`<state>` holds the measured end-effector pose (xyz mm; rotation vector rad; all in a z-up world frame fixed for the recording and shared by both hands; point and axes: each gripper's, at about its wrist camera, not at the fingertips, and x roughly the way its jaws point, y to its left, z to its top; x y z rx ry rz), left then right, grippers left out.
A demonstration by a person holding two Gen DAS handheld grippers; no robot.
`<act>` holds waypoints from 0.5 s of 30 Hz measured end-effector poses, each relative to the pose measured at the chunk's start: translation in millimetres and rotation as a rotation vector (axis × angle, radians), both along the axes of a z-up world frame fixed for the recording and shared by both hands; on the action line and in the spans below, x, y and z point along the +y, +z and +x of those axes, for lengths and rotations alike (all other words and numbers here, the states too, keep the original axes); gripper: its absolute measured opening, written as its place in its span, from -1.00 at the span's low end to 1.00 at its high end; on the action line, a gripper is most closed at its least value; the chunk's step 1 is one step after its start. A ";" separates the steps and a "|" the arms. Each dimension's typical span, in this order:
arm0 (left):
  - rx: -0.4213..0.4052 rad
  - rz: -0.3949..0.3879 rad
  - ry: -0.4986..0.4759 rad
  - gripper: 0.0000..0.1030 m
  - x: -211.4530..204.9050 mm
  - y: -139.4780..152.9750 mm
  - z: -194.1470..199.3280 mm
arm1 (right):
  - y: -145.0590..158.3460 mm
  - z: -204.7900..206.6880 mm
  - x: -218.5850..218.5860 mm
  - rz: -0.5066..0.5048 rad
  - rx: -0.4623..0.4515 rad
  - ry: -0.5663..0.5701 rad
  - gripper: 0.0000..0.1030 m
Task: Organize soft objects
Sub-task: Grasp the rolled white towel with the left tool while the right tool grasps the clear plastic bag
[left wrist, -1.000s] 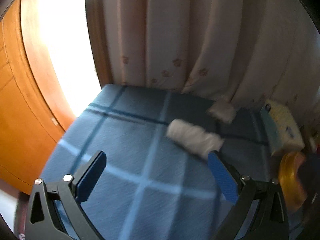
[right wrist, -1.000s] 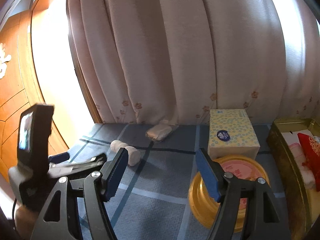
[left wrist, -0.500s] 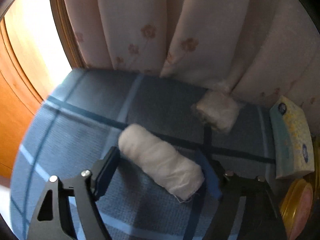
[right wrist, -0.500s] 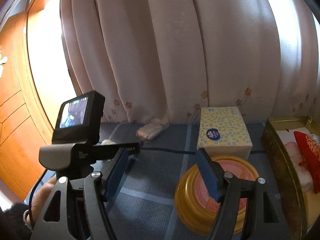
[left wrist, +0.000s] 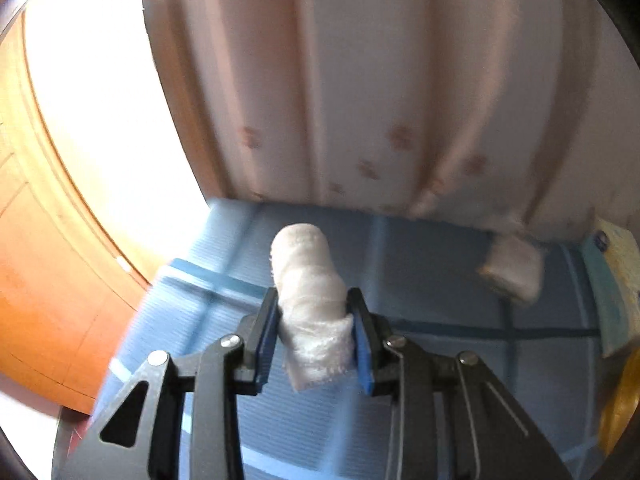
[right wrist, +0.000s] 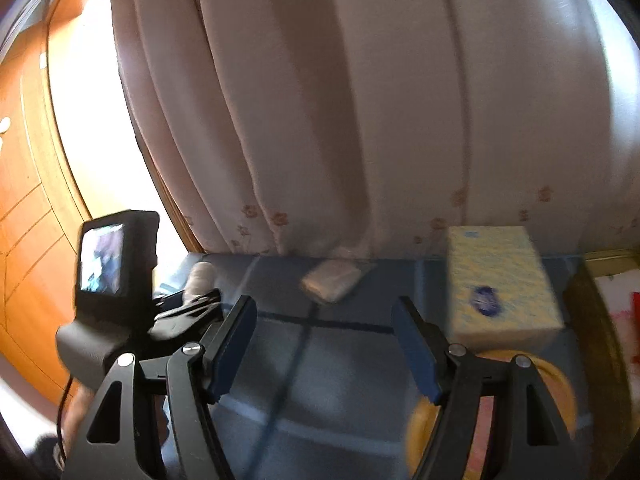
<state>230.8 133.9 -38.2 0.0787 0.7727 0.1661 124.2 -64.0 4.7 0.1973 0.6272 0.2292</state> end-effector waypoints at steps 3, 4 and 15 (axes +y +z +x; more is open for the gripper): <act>0.004 -0.025 0.012 -0.37 8.2 -0.4 -0.4 | -5.5 28.9 14.5 0.023 0.050 0.006 0.40; 0.009 -0.035 0.010 -0.37 10.5 -1.3 0.3 | -8.5 36.6 17.3 0.028 0.063 0.002 0.40; 0.013 -0.092 0.008 -0.37 21.2 0.2 -4.0 | -48.4 96.0 17.8 0.041 0.198 -0.114 0.40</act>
